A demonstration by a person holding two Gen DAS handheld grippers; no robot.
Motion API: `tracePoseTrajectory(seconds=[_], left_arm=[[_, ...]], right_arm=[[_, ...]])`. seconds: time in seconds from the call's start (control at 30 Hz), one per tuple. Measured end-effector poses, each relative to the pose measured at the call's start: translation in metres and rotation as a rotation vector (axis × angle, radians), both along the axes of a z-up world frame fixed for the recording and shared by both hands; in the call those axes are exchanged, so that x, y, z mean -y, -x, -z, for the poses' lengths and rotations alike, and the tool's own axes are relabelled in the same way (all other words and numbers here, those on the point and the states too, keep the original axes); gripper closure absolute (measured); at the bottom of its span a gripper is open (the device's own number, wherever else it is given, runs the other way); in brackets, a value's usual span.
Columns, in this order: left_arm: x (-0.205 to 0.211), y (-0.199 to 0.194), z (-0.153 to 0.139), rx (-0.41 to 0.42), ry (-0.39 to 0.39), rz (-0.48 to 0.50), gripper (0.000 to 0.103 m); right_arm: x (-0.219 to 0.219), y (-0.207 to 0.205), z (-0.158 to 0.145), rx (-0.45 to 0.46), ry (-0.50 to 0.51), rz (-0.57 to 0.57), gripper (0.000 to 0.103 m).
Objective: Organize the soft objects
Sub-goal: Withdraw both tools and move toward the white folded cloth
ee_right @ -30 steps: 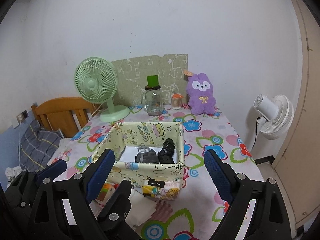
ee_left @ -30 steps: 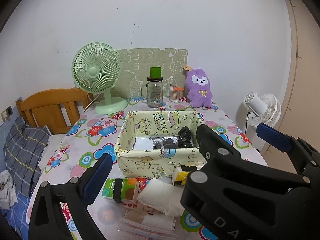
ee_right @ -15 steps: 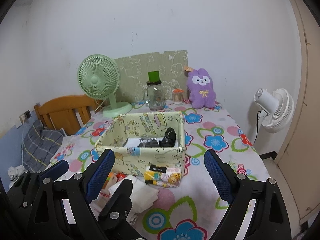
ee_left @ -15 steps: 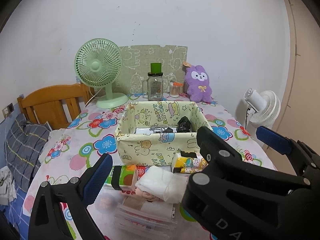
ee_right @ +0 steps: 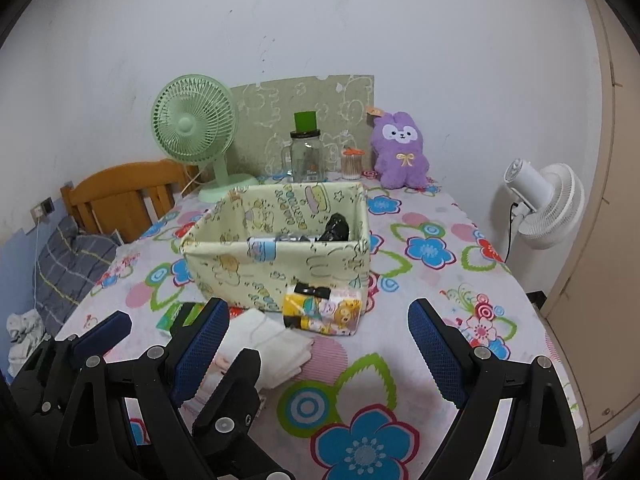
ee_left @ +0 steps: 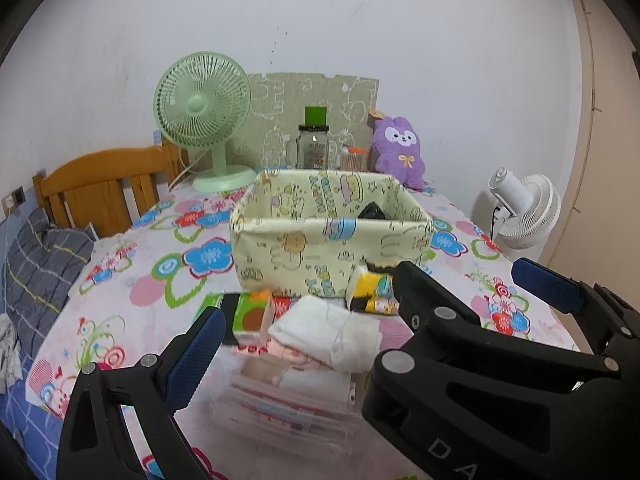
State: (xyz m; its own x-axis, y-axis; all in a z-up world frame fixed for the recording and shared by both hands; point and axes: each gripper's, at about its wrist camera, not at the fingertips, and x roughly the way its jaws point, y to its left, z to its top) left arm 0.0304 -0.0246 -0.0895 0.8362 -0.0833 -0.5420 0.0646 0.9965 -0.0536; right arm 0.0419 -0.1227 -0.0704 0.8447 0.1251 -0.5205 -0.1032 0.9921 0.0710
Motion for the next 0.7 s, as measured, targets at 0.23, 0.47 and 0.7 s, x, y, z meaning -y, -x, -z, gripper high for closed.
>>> tracePoseTrajectory(seconds=[0.23, 0.47, 0.7], left_arm=[[-0.007, 0.001, 0.015, -0.009, -0.006, 0.0, 0.003], [-0.015, 0.004, 0.029, -0.019, 0.004, 0.006, 0.003], [-0.025, -0.003, 0.045, -0.075, 0.027, -0.002, 0.005]], right_arm=[[-0.005, -0.001, 0.017, -0.027, -0.054, -0.027, 0.01], [-0.012, 0.001, 0.031, -0.038, -0.073, -0.045, 0.01], [-0.025, -0.006, 0.045, -0.065, -0.023, -0.076, 0.01]])
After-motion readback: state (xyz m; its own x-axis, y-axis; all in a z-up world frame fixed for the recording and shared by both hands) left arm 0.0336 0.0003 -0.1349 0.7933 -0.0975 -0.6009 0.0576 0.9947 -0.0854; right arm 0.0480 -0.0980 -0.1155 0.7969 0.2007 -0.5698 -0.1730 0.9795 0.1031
